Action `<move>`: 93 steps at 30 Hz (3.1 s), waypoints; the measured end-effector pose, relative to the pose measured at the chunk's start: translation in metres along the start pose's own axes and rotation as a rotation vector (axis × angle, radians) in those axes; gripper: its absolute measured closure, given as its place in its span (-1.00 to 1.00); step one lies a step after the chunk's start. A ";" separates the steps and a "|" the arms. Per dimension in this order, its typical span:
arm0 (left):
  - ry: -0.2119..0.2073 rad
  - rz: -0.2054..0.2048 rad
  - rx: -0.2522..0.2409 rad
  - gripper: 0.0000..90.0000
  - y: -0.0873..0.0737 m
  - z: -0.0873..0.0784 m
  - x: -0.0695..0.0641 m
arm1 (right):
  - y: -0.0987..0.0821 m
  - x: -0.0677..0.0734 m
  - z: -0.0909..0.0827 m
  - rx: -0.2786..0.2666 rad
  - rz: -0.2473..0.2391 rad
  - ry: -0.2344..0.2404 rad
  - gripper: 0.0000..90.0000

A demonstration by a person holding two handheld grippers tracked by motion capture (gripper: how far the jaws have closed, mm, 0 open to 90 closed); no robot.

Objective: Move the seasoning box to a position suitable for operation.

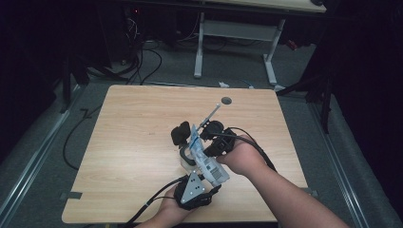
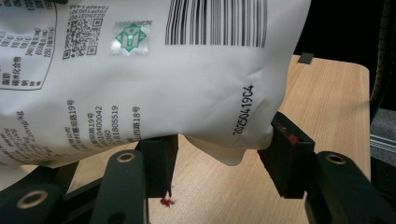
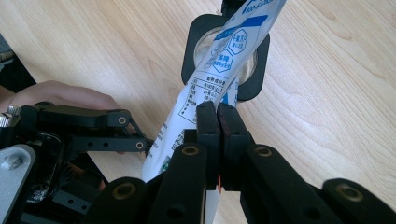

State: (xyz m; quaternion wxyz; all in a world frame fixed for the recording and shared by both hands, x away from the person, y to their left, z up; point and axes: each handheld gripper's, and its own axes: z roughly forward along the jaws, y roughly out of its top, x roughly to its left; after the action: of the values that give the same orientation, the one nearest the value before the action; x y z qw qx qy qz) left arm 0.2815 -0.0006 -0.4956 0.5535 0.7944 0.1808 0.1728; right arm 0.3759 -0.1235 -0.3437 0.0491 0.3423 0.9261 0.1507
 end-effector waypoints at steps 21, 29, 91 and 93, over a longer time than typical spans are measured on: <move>0.008 0.013 0.003 0.10 0.001 0.000 0.000 | 0.001 -0.002 0.000 -0.005 0.000 0.014 0.97; 0.007 0.019 -0.003 0.10 0.002 0.001 -0.001 | 0.003 -0.001 0.000 0.008 -0.007 0.008 0.97; 0.013 0.026 -0.019 0.11 0.009 0.004 0.004 | 0.009 -0.007 -0.002 0.003 -0.012 0.011 0.98; 0.014 0.032 -0.017 0.11 0.009 0.004 0.004 | 0.009 -0.006 -0.002 0.003 -0.012 0.010 0.98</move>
State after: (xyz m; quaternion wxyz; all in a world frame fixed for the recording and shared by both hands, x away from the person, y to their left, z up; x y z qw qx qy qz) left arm 0.2875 -0.0050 -0.4877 0.5563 0.7912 0.1702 0.1887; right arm 0.3862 -0.1214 -0.3388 0.0448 0.3361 0.9286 0.1507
